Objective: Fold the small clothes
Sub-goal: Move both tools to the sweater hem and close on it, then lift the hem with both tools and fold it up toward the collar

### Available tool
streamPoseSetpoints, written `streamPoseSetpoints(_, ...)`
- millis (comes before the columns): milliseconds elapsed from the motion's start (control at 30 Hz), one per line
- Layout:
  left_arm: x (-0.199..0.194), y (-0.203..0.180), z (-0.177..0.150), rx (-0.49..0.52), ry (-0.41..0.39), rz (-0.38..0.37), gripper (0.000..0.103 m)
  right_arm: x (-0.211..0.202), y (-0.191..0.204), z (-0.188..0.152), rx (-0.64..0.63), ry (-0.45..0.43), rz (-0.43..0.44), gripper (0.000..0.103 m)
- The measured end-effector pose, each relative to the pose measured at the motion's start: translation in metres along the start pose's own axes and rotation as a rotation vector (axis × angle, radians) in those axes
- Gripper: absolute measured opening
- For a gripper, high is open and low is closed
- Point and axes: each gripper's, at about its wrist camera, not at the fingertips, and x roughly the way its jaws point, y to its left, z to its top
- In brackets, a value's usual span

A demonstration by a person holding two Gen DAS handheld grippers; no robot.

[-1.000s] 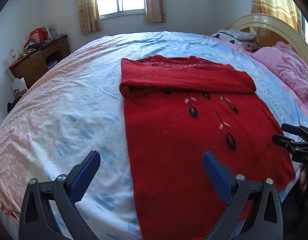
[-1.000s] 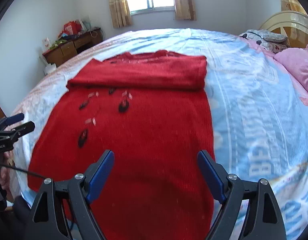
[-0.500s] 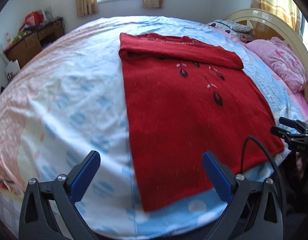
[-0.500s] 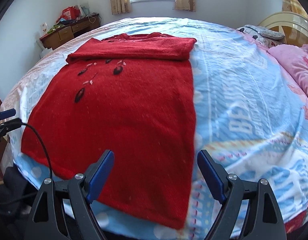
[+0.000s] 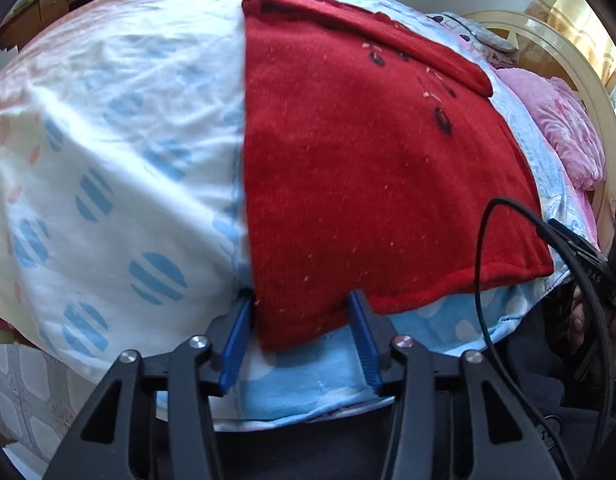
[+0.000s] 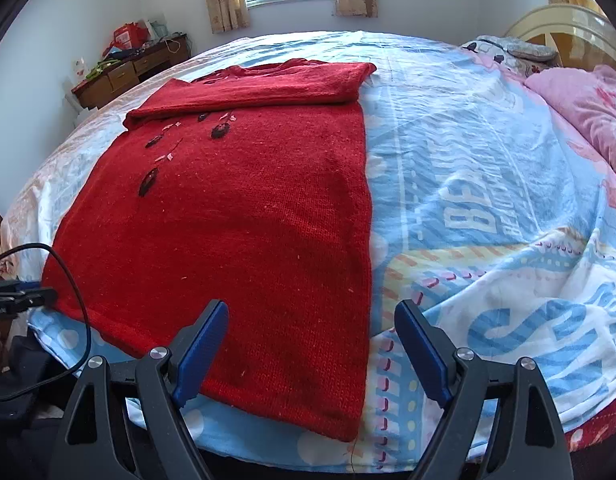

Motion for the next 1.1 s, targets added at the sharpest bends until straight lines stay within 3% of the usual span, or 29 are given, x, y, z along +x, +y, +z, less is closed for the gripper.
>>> streamPoseSetpoints(33,0.001,-0.001,-0.001,0.001,0.001,0.002,0.046,0.000,-0.001,0.000,0.000,0.002,-0.002,0.086)
streamPoseSetpoints(100,0.000,-0.002,-0.001,0.007,0.003,0.001,0.025,0.000,-0.002,-0.001,0.000,0.009,-0.004,0.086)
streamPoseSetpoints(133,-0.001,-0.003,-0.002,0.013,-0.001,-0.004,0.020,0.000,-0.003,0.000,0.003,0.014,-0.002,0.085)
streamPoseSetpoints(433,-0.025,-0.027,0.000,0.160,-0.129,0.060,0.016,-0.028,-0.032,0.001,0.101,0.005,0.022,0.085)
streamPoseSetpoints(633,-0.017,-0.015,0.003,0.147,-0.120,0.051,0.016,-0.020,-0.036,-0.009,0.163,0.073,0.108,0.085)
streamPoseSetpoints(833,-0.027,-0.010,0.007,0.145,-0.170,0.025,0.016,0.004,-0.028,-0.020,0.165,0.190,0.132,0.061)
streamPoseSetpoints(900,-0.027,-0.008,0.006,0.147,-0.176,0.023,0.015,0.009,-0.029,-0.022,0.187,0.210,0.133,0.060)
streamPoseSetpoints(933,-0.026,-0.007,0.006,0.148,-0.175,0.021,0.015,0.009,-0.027,-0.023,0.177,0.209,0.134,0.053)
streamPoseSetpoints(1067,-0.026,-0.006,0.009,0.153,-0.181,-0.002,0.014,0.001,-0.032,-0.019,0.189,0.171,0.139,0.005)
streamPoseSetpoints(1100,-0.028,-0.006,0.008,0.151,-0.188,-0.007,0.014,-0.003,-0.036,-0.018,0.208,0.149,0.166,0.005)
